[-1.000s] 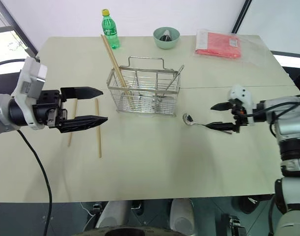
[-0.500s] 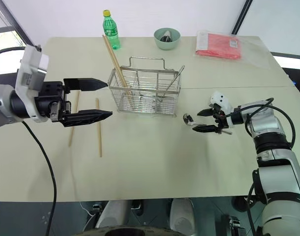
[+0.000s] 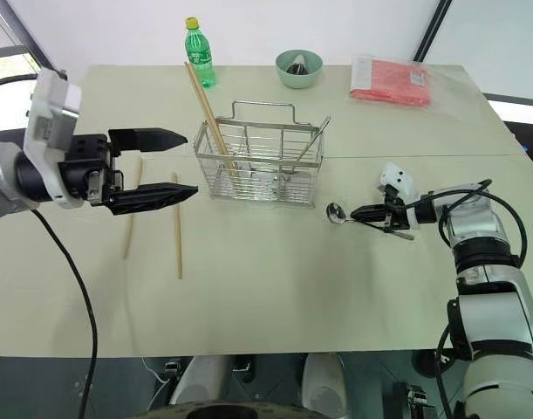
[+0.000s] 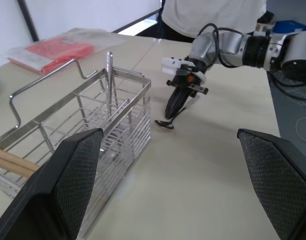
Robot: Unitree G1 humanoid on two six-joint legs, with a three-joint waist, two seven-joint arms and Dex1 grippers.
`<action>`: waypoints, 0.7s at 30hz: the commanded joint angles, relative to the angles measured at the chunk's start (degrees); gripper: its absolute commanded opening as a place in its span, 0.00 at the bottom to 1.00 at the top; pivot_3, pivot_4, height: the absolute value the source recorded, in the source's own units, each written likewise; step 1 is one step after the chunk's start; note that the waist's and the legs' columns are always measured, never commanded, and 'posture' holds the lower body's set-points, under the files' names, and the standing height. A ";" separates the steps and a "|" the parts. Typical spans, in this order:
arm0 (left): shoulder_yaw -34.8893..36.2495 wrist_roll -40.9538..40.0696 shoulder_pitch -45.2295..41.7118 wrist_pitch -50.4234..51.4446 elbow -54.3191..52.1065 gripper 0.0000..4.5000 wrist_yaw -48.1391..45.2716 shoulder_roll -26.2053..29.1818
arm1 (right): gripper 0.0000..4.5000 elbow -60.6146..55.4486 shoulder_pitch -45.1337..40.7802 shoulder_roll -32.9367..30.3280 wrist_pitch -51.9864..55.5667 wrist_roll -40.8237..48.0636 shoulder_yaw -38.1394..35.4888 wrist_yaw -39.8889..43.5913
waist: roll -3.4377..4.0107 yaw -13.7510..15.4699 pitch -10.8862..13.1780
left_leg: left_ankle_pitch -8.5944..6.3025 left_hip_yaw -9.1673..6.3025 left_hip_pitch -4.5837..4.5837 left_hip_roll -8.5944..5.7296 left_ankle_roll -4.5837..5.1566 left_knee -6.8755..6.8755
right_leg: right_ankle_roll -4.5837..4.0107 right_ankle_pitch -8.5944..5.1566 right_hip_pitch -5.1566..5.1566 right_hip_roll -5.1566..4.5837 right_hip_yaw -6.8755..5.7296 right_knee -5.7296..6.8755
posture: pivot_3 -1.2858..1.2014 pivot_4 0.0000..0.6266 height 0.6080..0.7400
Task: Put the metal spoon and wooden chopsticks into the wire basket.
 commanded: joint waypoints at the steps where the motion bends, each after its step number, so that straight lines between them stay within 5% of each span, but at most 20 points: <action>1: 0.26 0.74 -1.69 -1.43 0.58 1.00 -0.33 -0.47 | 0.01 -3.52 -0.07 -1.81 1.44 1.53 -2.78 -0.45 | 0.01 -0.02 0.00 | 0.00 0.00 0.00 0.00 0.00 0.00 | 0.00 0.00 -0.01 0.00 0.00 0.02 | 0.52 0.24 0.54; 6: -0.04 1.40 -2.72 -1.77 1.40 1.00 -0.33 -1.51 | 0.41 -7.73 -0.96 -3.03 3.37 2.35 -4.87 -1.87 | 0.03 -0.03 0.02 | 0.00 0.01 -0.03 0.00 0.00 0.02 | 0.01 0.00 -0.07 -0.01 0.01 0.07 | 0.52 0.24 0.54; 21: -0.22 2.53 -3.73 -1.40 2.21 1.00 -0.38 -1.93 | 0.41 -17.06 7.58 -3.52 10.25 2.84 -2.20 2.31 | 0.03 -0.05 0.02 | -0.02 0.02 -0.05 0.00 0.03 0.09 | 0.01 0.00 -0.08 -0.05 0.00 0.11 | 0.52 0.24 0.54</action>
